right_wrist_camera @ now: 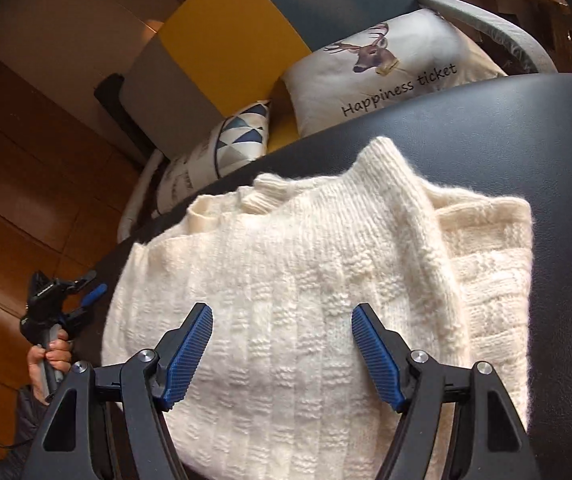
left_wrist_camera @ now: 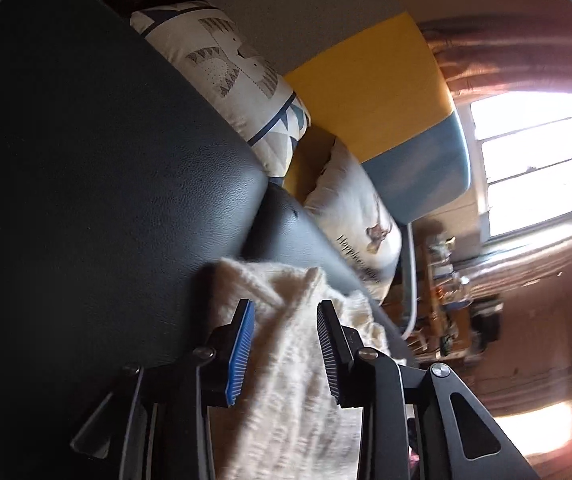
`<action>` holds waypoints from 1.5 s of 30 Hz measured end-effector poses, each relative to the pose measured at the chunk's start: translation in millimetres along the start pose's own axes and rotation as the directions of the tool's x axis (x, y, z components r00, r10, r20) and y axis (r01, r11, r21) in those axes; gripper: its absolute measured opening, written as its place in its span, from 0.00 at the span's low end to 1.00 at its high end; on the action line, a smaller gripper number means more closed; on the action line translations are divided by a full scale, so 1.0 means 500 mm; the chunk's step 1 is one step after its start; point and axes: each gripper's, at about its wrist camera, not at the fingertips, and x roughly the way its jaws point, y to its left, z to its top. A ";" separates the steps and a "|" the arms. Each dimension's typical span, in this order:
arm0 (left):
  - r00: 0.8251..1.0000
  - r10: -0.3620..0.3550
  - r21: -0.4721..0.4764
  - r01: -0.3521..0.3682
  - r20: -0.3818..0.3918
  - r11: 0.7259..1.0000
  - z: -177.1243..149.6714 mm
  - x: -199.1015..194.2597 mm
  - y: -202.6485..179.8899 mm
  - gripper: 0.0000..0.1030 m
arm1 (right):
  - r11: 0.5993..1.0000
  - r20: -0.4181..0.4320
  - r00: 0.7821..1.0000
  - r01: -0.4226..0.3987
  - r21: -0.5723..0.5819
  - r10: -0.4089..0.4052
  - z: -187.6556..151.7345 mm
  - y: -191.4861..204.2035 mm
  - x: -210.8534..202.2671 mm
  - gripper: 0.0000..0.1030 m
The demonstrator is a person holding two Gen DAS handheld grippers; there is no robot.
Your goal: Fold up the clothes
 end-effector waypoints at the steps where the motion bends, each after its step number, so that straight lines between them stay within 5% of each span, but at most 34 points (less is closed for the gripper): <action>1: 1.000 0.019 0.025 -0.019 -0.008 1.000 0.000 0.005 -0.002 0.31 | 1.000 0.005 1.000 0.000 0.000 0.000 0.000 -0.003 0.000 0.72; 7: 0.991 0.108 0.232 -0.088 -0.074 0.969 -0.019 0.064 -0.059 0.33 | 0.997 0.035 0.998 0.058 0.046 -0.059 0.024 -0.033 -0.013 0.72; 12: 0.972 0.216 0.344 -0.173 -0.091 0.923 -0.031 0.111 -0.074 0.32 | 0.979 0.053 0.978 0.204 -0.008 -0.204 0.038 -0.049 -0.012 0.72; 13: 0.968 0.237 0.357 -0.194 -0.080 0.914 -0.035 0.113 -0.074 0.29 | 0.974 0.043 0.974 0.224 -0.033 -0.223 0.036 -0.050 -0.003 0.71; 14: 0.964 0.257 0.369 -0.215 -0.068 0.904 -0.040 0.115 -0.074 0.12 | 0.965 0.029 0.968 0.252 -0.075 -0.251 0.031 -0.048 0.009 0.70; 17: 0.949 0.313 0.397 -0.274 -0.035 0.876 -0.052 0.120 -0.072 0.08 | 0.929 0.015 0.949 0.312 -0.201 -0.316 0.009 -0.041 0.031 0.68; 21: 0.960 0.280 0.328 -0.256 -0.025 0.909 -0.054 0.103 -0.059 0.08 | 0.929 0.009 0.950 0.306 -0.209 -0.311 0.004 -0.047 0.022 0.68; 26: 0.977 0.205 0.404 -0.210 0.057 0.891 -0.066 0.054 -0.124 0.10 | 0.930 0.011 0.954 0.293 -0.224 -0.298 0.022 -0.022 -0.001 0.68; 30: 0.986 0.163 0.556 -0.153 0.032 0.817 -0.089 0.071 -0.211 0.19 | 0.928 0.051 0.961 0.274 -0.252 -0.270 0.047 0.010 -0.016 0.69; 34: 0.967 0.255 0.707 -0.174 -0.010 0.685 -0.132 0.149 -0.266 0.19 | 0.894 0.048 0.934 0.353 -0.276 -0.354 0.076 0.007 0.009 0.69; 38: 0.940 0.331 0.717 -0.173 -0.085 0.675 -0.146 0.230 -0.250 0.19 | 0.853 0.034 0.899 0.426 -0.303 -0.437 0.087 -0.022 0.044 0.69; 40: 0.940 0.332 0.682 -0.196 -0.073 0.705 -0.138 0.247 -0.235 0.19 | 0.846 0.007 0.891 0.434 -0.310 -0.454 0.087 -0.038 0.063 0.68; 44: 0.963 0.259 0.570 -0.168 -0.082 0.805 -0.126 0.260 -0.194 0.18 | 0.898 -0.017 0.924 0.366 -0.245 -0.381 0.068 -0.069 0.057 0.68; 45: 0.964 0.255 0.584 -0.165 -0.074 0.794 -0.139 0.257 -0.192 0.18 | 0.904 -0.023 0.930 0.351 -0.244 -0.367 0.059 -0.069 0.051 0.68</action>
